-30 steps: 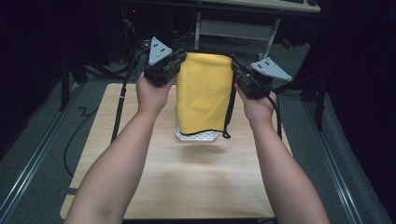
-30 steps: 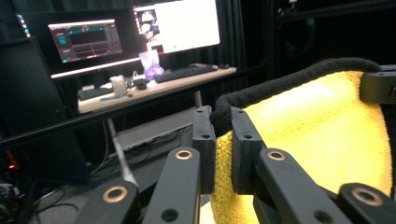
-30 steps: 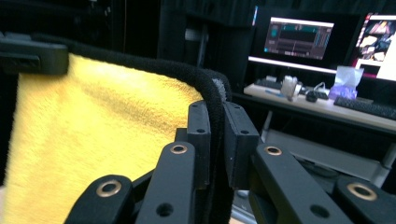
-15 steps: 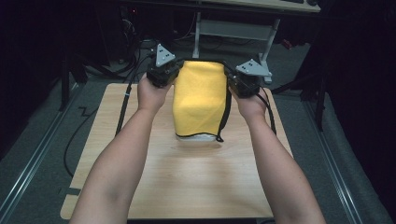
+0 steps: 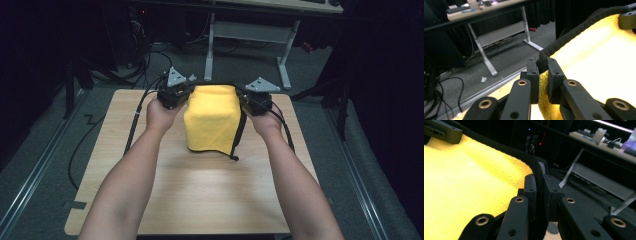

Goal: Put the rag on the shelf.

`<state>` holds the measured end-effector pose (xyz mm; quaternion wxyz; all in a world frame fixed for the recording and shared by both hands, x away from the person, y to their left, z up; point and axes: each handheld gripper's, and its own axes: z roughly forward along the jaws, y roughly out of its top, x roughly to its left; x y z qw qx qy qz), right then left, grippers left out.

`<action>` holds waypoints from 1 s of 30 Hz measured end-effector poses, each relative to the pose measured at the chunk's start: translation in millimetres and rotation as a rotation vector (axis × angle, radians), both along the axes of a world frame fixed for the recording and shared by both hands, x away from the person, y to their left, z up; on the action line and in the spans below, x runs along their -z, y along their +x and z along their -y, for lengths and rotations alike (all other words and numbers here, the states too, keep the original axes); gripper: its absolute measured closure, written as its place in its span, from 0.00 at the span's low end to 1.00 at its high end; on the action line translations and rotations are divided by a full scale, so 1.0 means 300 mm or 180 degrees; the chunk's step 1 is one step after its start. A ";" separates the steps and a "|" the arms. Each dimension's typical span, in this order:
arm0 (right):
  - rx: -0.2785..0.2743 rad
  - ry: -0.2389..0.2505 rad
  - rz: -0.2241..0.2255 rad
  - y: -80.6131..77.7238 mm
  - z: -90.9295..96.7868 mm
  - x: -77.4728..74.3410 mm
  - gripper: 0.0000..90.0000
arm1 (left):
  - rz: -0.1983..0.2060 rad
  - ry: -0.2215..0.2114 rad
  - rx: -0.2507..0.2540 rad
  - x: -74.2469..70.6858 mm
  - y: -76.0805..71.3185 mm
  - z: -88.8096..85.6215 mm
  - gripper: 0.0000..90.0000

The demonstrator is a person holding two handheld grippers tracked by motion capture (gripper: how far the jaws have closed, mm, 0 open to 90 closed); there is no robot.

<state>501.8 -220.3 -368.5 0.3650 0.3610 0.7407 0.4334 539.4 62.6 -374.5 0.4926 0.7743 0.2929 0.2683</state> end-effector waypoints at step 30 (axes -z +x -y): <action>-0.0076 0.0438 -0.0535 -0.014 0.027 0.152 0.91 | -0.0723 -0.0496 0.0070 0.229 -0.049 -0.061 0.91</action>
